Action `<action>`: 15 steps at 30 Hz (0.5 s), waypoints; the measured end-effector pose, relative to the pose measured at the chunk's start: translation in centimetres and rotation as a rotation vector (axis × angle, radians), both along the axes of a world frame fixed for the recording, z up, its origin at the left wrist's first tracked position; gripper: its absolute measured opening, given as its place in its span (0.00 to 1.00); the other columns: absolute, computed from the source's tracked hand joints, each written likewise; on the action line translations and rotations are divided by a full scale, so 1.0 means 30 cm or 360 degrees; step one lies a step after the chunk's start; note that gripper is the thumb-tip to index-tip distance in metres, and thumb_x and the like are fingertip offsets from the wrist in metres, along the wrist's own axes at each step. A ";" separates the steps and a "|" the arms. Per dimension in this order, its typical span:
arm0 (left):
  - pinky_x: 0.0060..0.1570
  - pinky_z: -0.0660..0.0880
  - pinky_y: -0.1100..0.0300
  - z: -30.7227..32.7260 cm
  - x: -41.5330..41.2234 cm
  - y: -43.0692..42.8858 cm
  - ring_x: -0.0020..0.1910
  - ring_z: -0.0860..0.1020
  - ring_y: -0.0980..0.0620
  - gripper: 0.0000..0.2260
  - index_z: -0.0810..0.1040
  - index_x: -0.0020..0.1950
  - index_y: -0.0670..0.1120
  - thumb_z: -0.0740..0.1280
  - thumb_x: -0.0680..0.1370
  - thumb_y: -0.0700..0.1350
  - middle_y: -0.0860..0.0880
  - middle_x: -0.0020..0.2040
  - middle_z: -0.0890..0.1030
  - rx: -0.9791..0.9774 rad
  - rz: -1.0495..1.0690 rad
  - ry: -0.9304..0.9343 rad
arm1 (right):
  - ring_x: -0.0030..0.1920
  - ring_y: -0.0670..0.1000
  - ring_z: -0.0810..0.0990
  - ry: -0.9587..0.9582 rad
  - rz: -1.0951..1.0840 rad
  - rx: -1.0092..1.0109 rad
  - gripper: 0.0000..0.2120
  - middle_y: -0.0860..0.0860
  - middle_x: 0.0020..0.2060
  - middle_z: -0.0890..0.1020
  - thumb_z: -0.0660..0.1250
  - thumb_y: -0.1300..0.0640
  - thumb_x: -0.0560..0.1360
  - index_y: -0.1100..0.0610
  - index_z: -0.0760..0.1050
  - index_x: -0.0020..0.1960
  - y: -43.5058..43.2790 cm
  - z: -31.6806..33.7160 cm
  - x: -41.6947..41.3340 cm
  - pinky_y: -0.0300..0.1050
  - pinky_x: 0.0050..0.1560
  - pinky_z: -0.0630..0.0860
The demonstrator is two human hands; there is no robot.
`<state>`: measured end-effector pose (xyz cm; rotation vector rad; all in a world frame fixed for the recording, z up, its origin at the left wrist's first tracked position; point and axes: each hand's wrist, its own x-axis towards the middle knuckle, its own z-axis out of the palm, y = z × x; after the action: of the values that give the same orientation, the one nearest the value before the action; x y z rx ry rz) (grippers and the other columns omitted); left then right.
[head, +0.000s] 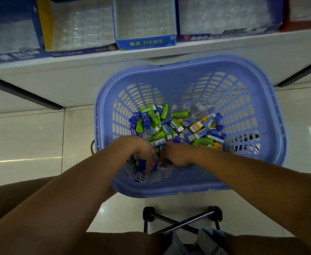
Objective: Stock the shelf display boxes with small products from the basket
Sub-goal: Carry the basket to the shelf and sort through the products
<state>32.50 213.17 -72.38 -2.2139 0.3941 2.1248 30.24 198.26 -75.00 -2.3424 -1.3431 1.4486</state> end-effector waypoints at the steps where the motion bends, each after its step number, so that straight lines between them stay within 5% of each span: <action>1: 0.38 0.69 0.57 -0.012 -0.003 0.011 0.36 0.71 0.51 0.08 0.77 0.41 0.47 0.68 0.76 0.50 0.46 0.42 0.75 -0.0059 0.0134 -0.0239 | 0.59 0.60 0.71 -0.0145 0.0194 -0.0025 0.19 0.57 0.62 0.75 0.57 0.61 0.80 0.54 0.67 0.70 0.007 -0.009 -0.007 0.57 0.58 0.73; 4: 0.32 0.67 0.56 -0.039 -0.017 0.046 0.30 0.70 0.47 0.13 0.71 0.33 0.42 0.62 0.78 0.43 0.46 0.31 0.68 -0.0163 0.0520 -0.1049 | 0.63 0.60 0.68 -0.0503 0.0527 -0.0012 0.19 0.58 0.64 0.73 0.55 0.57 0.81 0.57 0.63 0.72 0.021 -0.010 -0.010 0.55 0.58 0.71; 6: 0.39 0.72 0.52 -0.047 -0.020 0.038 0.43 0.78 0.42 0.07 0.75 0.52 0.38 0.62 0.78 0.41 0.42 0.42 0.76 -0.0156 0.0537 -0.1264 | 0.64 0.61 0.69 -0.0581 0.0602 -0.0060 0.18 0.58 0.65 0.72 0.55 0.59 0.81 0.59 0.66 0.70 0.027 -0.009 -0.010 0.56 0.58 0.72; 9: 0.42 0.74 0.50 -0.080 -0.023 0.007 0.53 0.78 0.39 0.21 0.61 0.69 0.39 0.63 0.78 0.38 0.37 0.63 0.70 -0.0103 0.0569 -0.1390 | 0.62 0.61 0.73 -0.0496 0.0543 -0.0238 0.14 0.59 0.62 0.75 0.57 0.64 0.79 0.63 0.74 0.63 0.016 -0.010 -0.010 0.56 0.56 0.73; 11: 0.44 0.74 0.50 -0.096 -0.016 -0.001 0.56 0.76 0.38 0.22 0.59 0.70 0.40 0.62 0.77 0.35 0.37 0.67 0.66 -0.0111 0.0620 -0.1494 | 0.58 0.60 0.76 -0.0252 0.0166 -0.0230 0.12 0.59 0.59 0.77 0.61 0.63 0.77 0.63 0.76 0.59 -0.029 -0.005 0.012 0.53 0.51 0.75; 15: 0.45 0.75 0.50 -0.107 0.019 0.007 0.62 0.70 0.40 0.24 0.64 0.67 0.43 0.63 0.74 0.31 0.41 0.67 0.64 -0.0233 0.0539 -0.1610 | 0.50 0.50 0.79 0.0242 -0.1328 0.0137 0.16 0.50 0.50 0.81 0.69 0.46 0.73 0.55 0.79 0.56 -0.169 0.022 0.094 0.40 0.46 0.74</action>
<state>33.07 213.37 -75.59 -3.2009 0.1005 0.7942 33.06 193.20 -74.34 -2.2305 -0.2841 1.2072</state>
